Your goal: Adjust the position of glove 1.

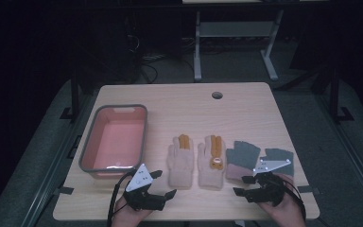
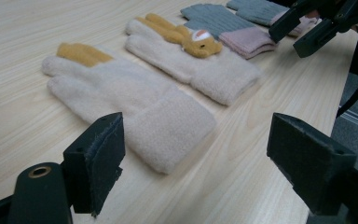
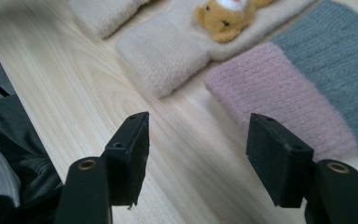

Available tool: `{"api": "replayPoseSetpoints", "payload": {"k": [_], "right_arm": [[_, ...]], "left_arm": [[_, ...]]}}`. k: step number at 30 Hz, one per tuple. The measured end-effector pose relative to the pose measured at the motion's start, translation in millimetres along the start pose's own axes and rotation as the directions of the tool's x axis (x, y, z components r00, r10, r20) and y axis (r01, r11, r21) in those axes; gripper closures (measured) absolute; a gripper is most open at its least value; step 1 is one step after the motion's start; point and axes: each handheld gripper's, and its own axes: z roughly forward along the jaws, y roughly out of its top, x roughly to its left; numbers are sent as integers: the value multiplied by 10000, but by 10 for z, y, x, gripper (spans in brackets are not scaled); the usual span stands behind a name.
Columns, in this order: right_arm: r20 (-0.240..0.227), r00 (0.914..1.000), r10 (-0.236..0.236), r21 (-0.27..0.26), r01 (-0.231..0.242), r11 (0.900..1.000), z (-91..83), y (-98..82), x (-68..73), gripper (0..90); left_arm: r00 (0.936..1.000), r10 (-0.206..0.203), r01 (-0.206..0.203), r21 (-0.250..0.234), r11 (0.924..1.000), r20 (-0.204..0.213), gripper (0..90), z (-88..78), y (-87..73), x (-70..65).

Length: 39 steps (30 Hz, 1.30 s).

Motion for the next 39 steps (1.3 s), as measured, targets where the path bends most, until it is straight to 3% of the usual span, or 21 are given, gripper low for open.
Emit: {"api": "replayPoseSetpoints", "payload": {"k": [4,16,18,22,29,33,36,39], "right_arm": [[-153,9998,115,-142,-118,9998,0,-9,-25,380],[-111,9996,-263,-156,261,9995,-6,157,65,369],[-138,9988,-467,70,468,9989,3,258,72,366],[-161,9972,-734,242,737,9970,0,376,95,365],[-252,9910,-1316,801,1332,9878,69,742,107,360],[-264,9900,-1386,1093,1406,9840,140,888,90,354],[-305,9908,-1322,1195,1349,9836,161,947,82,355],[-89,9918,-1272,1443,1272,9813,217,1069,65,354]], "left_arm": [[9995,-314,314,15,9995,77,191,21,-1,42],[9998,-175,175,-70,9998,76,187,-32,-1,10],[9987,-454,457,-132,9989,225,187,-30,0,23],[9986,-480,482,-109,9988,212,187,-19,5,37],[9990,-420,422,-126,9990,159,187,-41,4,56],[9995,-281,283,-135,9995,161,187,-43,7,69],[9990,-415,418,-190,9989,192,187,-32,5,61],[9992,-347,349,-92,9993,184,187,-28,7,65]]}}
